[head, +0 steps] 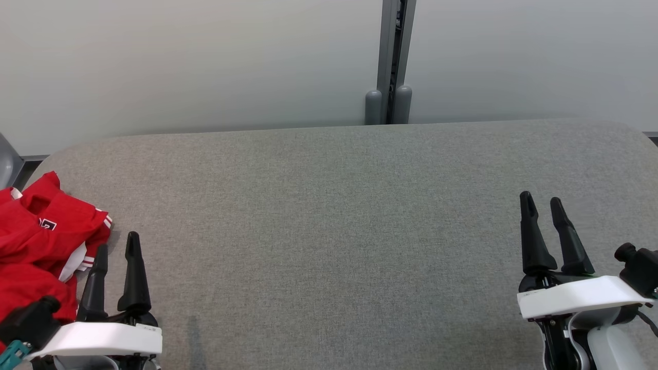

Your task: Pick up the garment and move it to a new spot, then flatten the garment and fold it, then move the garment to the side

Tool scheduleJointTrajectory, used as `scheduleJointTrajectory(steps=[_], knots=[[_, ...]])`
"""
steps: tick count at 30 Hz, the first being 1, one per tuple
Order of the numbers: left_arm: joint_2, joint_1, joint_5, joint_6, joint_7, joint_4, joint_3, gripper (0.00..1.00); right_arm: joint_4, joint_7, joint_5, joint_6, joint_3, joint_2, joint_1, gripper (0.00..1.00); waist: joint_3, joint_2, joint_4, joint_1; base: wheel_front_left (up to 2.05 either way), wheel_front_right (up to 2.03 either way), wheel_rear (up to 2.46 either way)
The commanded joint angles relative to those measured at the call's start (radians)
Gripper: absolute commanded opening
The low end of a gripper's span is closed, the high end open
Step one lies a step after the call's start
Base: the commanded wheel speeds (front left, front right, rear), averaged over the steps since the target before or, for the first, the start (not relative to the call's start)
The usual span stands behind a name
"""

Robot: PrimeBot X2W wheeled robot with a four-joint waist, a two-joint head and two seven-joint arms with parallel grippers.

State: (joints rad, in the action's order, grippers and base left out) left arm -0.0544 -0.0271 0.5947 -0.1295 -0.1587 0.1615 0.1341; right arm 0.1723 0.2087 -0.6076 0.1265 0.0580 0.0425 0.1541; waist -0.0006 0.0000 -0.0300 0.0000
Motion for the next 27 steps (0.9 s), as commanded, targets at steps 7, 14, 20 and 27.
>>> scheduleJointTrajectory(steps=[7,14,20,27], knots=[[-0.006,-0.009,-0.132,-0.002,-0.028,0.003,-0.008,1.0,0.001,0.019,0.145,0.006,-0.035,0.009,-0.011,1.0,-0.002,0.0,-0.003,0.0,0.0,0.0,0.0],[-0.004,-0.002,-0.225,-0.002,-0.047,0.023,-0.031,1.0,0.028,0.027,0.252,0.006,-0.053,0.01,-0.015,1.0,-0.007,0.0,-0.006,0.0,0.0,0.0,0.0],[-0.008,0.0,-0.318,0.003,-0.063,0.031,-0.038,1.0,0.034,0.035,0.337,0.006,-0.066,0.011,-0.015,1.0,-0.009,0.0,-0.008,0.0,0.0,0.0,0.0],[-0.005,0.0,-0.389,0.006,-0.081,0.037,-0.042,1.0,0.025,0.043,0.404,0.006,-0.07,0.011,-0.023,1.0,-0.01,0.0,-0.009,0.0,0.0,0.0,0.0]])
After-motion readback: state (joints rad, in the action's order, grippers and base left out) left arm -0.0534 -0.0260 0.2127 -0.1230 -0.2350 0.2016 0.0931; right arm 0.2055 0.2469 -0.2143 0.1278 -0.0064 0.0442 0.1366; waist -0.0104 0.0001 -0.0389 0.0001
